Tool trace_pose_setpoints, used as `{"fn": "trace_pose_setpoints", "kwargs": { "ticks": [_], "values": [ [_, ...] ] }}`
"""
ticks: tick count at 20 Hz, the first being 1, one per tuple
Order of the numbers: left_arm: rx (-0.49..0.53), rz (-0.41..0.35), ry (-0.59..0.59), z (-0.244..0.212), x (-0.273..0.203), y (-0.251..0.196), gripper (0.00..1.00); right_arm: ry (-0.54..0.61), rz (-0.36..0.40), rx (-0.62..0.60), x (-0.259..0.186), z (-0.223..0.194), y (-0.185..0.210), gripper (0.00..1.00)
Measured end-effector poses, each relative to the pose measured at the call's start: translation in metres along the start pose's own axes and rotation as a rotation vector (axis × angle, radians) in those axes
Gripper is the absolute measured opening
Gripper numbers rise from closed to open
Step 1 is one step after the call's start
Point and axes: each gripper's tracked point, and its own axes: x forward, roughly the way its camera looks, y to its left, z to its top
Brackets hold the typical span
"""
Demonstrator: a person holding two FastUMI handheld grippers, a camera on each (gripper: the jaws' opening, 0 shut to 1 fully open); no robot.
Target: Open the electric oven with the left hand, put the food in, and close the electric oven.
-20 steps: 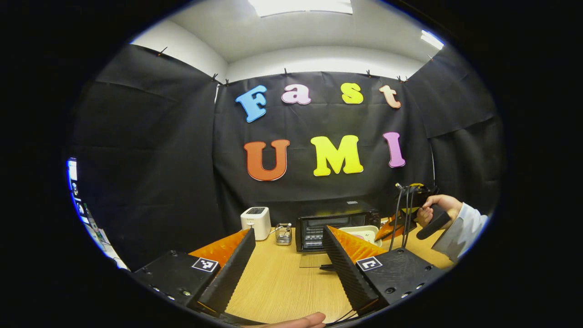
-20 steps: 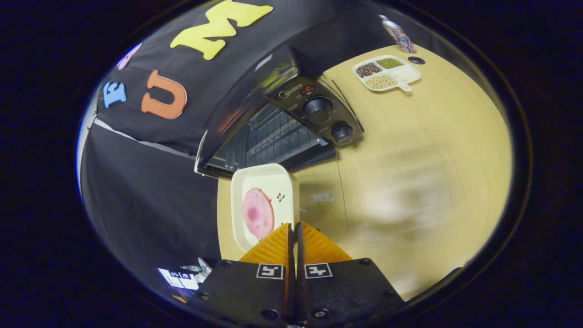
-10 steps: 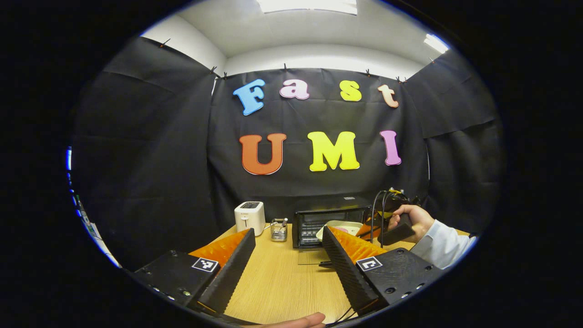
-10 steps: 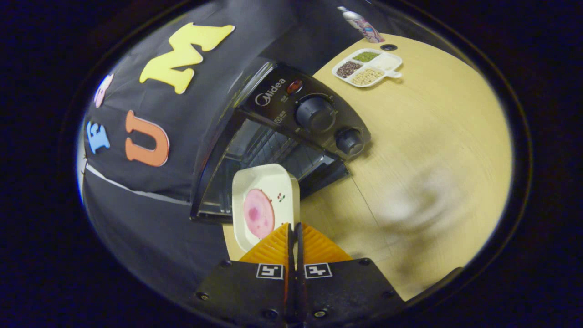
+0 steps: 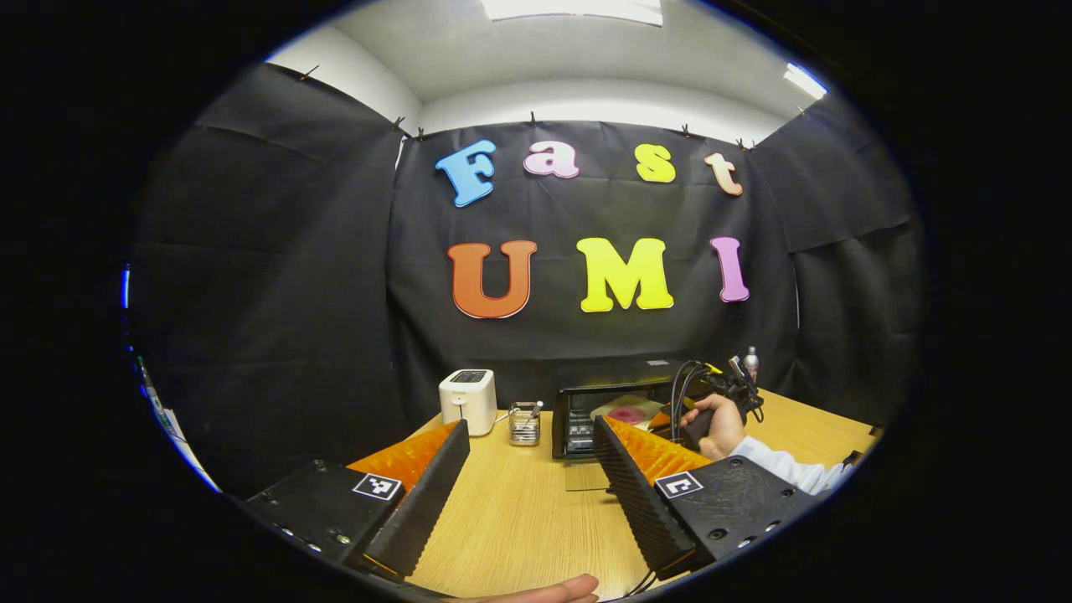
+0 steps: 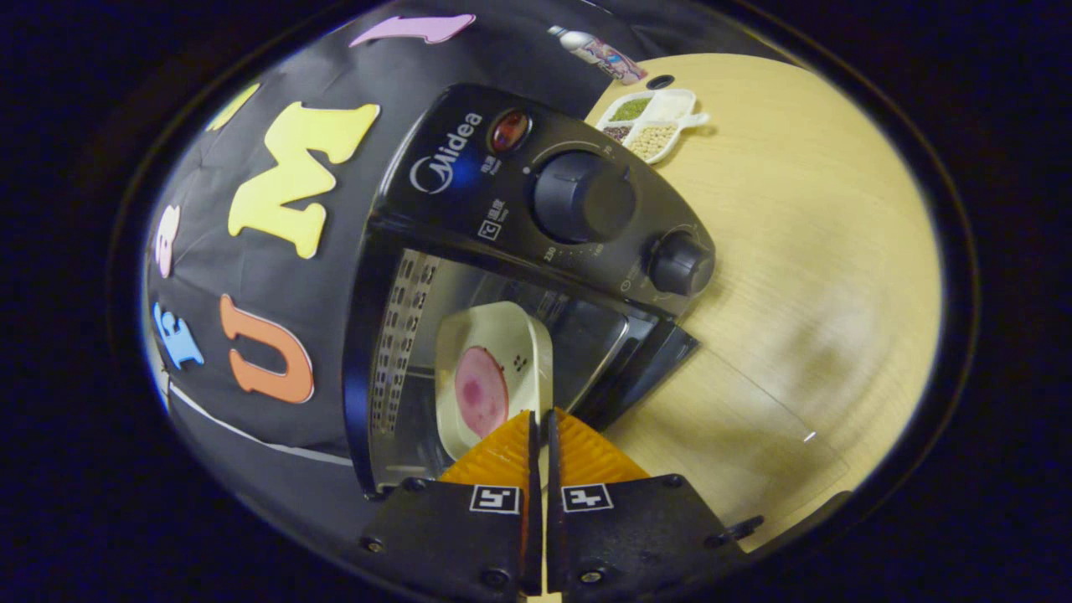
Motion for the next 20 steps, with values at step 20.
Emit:
{"fn": "trace_pose_setpoints", "kwargs": {
  "ticks": [20],
  "values": [
    [-0.05,0.003,0.093,-0.033,0.012,0.006,0.94,-0.152,0.162,-0.245,-0.001,-0.015,0.006,0.34]
  ]
}}
